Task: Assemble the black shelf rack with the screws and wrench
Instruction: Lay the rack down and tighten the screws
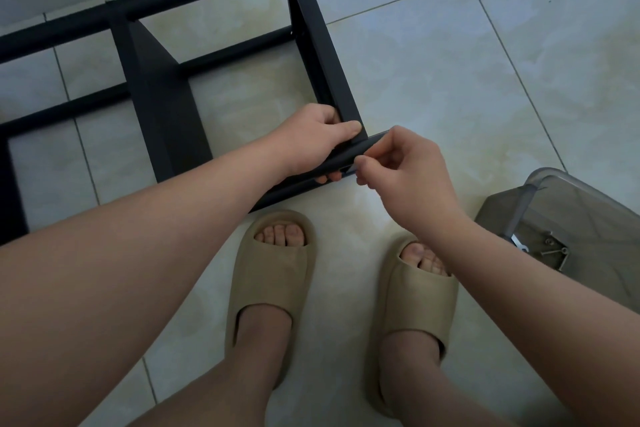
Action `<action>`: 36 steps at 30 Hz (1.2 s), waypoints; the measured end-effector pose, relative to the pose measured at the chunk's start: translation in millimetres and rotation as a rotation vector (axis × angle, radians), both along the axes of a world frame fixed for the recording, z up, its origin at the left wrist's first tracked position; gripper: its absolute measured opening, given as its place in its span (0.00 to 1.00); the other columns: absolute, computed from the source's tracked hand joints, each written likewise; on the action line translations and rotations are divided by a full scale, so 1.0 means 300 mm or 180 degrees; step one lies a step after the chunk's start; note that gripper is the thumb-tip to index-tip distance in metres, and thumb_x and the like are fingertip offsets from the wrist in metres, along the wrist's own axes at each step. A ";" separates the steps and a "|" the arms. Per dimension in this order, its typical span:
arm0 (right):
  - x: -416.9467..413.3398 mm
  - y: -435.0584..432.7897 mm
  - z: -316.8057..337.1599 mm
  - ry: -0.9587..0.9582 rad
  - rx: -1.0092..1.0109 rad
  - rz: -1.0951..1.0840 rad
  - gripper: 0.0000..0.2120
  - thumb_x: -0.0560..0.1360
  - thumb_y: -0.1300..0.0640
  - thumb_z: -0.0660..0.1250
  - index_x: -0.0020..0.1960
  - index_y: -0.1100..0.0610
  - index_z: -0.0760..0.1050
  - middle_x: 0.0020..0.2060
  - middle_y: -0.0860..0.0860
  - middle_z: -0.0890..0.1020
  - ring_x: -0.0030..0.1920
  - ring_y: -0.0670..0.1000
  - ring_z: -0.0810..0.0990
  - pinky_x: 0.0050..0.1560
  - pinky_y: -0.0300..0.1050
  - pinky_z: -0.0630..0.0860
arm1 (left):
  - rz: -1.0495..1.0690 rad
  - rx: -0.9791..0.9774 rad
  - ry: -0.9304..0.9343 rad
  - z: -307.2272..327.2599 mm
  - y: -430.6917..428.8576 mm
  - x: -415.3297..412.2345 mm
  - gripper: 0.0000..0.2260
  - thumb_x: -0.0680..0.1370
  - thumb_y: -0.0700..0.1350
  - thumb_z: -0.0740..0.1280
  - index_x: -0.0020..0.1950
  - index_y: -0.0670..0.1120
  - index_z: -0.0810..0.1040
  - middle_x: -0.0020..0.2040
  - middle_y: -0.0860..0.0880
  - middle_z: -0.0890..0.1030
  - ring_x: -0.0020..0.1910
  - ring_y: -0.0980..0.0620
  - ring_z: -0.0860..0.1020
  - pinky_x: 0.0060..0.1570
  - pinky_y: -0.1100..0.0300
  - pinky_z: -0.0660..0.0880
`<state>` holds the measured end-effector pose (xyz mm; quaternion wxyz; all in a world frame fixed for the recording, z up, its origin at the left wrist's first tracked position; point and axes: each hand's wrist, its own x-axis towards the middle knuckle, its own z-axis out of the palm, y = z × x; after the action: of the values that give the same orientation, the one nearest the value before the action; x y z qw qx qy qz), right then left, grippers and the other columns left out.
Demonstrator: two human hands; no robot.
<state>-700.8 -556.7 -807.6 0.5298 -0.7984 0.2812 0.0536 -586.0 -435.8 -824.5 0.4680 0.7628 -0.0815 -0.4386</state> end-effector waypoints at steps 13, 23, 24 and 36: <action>-0.069 -0.068 0.075 -0.0390 0.0675 -0.0766 0.13 0.77 0.68 0.61 0.46 0.54 0.82 0.29 0.48 0.81 0.37 0.48 0.85 0.42 0.43 0.80 | 0.0053 0.0073 0.0448 0.023 0.002 0.011 0.16 0.83 0.52 0.64 0.57 0.38 0.76 0.48 0.41 0.84 0.34 0.43 0.85 0.28 0.58 0.79; -0.021 -0.085 0.010 -0.0218 0.0345 -0.0486 0.10 0.85 0.61 0.58 0.51 0.52 0.76 0.48 0.43 0.80 0.37 0.40 0.81 0.36 0.36 0.77 | -0.0117 0.0342 0.0225 0.014 -0.010 -0.001 0.17 0.81 0.56 0.65 0.53 0.41 0.77 0.45 0.41 0.84 0.32 0.46 0.85 0.28 0.59 0.79; -0.014 -0.077 0.001 -0.0162 0.0405 -0.0428 0.10 0.85 0.60 0.56 0.52 0.52 0.75 0.49 0.43 0.80 0.37 0.40 0.81 0.35 0.36 0.77 | -0.0076 0.0346 0.0227 0.014 -0.013 0.000 0.18 0.81 0.56 0.65 0.54 0.40 0.78 0.45 0.40 0.85 0.33 0.46 0.85 0.29 0.58 0.79; 0.037 -0.063 -0.024 -0.0239 0.1275 -0.0751 0.13 0.86 0.64 0.53 0.49 0.60 0.74 0.45 0.58 0.79 0.33 0.54 0.80 0.35 0.42 0.80 | 0.0339 0.0099 0.0015 0.007 -0.049 0.031 0.10 0.81 0.50 0.66 0.47 0.45 0.79 0.48 0.39 0.85 0.47 0.35 0.84 0.50 0.45 0.80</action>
<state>-689.6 -575.6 -814.7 0.6903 -0.6403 0.3364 0.0163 -576.7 -450.6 -822.5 0.4790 0.7722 -0.0329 -0.4162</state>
